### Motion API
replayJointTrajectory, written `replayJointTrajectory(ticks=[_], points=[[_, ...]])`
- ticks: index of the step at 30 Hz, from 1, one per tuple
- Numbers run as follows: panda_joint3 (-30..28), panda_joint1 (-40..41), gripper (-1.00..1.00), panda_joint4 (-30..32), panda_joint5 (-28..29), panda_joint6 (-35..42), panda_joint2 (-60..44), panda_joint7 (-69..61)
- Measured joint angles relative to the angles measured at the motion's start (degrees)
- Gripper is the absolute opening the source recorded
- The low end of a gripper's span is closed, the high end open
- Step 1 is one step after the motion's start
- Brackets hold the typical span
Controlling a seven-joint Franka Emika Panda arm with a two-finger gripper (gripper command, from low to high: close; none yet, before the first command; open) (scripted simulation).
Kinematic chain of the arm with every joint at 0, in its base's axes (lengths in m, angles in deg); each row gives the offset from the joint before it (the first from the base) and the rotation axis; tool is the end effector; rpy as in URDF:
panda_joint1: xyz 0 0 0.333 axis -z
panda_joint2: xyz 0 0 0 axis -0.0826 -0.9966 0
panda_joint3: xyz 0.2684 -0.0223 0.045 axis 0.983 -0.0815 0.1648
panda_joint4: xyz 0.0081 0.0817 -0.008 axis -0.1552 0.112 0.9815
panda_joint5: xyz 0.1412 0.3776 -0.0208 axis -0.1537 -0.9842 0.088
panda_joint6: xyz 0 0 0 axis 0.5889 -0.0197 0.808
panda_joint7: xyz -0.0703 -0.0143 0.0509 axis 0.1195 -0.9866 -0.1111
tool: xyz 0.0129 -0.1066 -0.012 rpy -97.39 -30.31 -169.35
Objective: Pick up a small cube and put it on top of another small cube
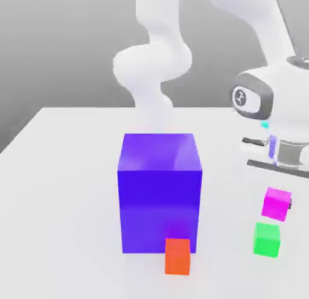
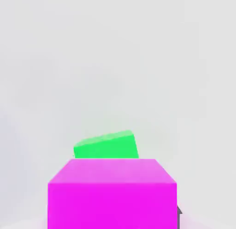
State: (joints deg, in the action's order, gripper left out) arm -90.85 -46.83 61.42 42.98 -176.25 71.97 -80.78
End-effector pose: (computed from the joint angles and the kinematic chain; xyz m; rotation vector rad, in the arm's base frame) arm 0.3621 0.2538 0.1527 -1.8260 -2.5557 -0.0041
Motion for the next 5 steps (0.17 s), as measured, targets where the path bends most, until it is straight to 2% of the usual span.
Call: replayJointTrajectory(ticks=[2, 3, 5], points=[[0.43, 0.27, -1.00, -0.07, -1.11, -3.16, -3.40, -0.84], [0.59, 0.40, 1.00, -0.09, -1.44, -4.01, -4.33, -1.09], [0.59, 0.40, 1.00, -0.09, -1.44, -4.01, -4.33, -1.09]])
